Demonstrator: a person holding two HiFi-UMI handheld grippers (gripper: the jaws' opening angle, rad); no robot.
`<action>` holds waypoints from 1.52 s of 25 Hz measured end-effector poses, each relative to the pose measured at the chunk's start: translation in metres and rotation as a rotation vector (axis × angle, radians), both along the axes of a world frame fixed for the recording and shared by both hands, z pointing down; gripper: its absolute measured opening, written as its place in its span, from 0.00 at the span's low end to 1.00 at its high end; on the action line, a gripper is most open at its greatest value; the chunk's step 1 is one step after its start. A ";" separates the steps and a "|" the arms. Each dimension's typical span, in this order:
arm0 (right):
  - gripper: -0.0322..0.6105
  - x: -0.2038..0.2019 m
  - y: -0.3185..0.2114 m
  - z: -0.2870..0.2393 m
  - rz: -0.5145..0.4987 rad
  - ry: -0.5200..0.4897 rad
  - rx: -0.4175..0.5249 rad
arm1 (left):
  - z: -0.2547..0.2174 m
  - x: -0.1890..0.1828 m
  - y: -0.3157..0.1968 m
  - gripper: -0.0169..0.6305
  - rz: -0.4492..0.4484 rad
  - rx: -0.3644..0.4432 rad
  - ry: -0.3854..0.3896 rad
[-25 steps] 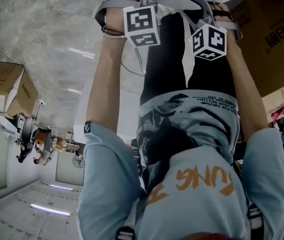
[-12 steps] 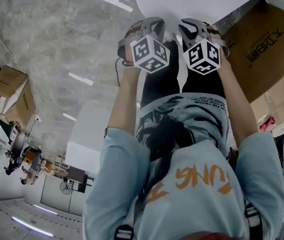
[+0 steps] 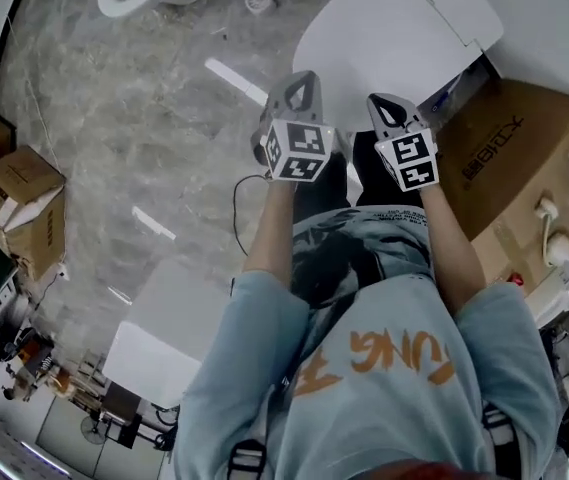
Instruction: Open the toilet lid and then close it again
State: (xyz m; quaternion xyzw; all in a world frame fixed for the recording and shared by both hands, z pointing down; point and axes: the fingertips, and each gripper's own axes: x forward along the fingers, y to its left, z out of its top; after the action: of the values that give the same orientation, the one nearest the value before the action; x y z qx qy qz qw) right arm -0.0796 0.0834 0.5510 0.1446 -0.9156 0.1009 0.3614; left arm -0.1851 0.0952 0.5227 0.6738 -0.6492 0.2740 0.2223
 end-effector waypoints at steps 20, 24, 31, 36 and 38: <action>0.07 -0.038 -0.130 -0.299 0.237 -0.507 0.273 | -0.308 -0.050 -0.075 0.07 -0.265 0.612 0.009; 0.07 -0.044 -0.146 -0.361 0.261 -0.605 0.337 | -0.358 -0.053 -0.080 0.07 -0.280 0.683 -0.012; 0.07 -0.048 -0.170 -0.419 0.331 -0.699 0.386 | -0.410 -0.051 -0.100 0.07 -0.325 0.769 -0.012; 0.07 -0.050 -0.168 -0.424 0.308 -0.666 0.416 | -0.427 -0.051 -0.098 0.07 -0.307 0.807 -0.044; 0.07 -0.051 -0.170 -0.425 0.298 -0.667 0.422 | -0.428 -0.055 -0.099 0.07 -0.313 0.811 -0.047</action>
State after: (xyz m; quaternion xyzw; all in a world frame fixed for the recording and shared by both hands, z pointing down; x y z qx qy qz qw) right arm -0.1310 -0.0870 0.1255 0.3058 -0.9520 0.0034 -0.0107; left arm -0.2396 -0.0040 0.0944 0.5937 -0.8035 -0.0251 -0.0362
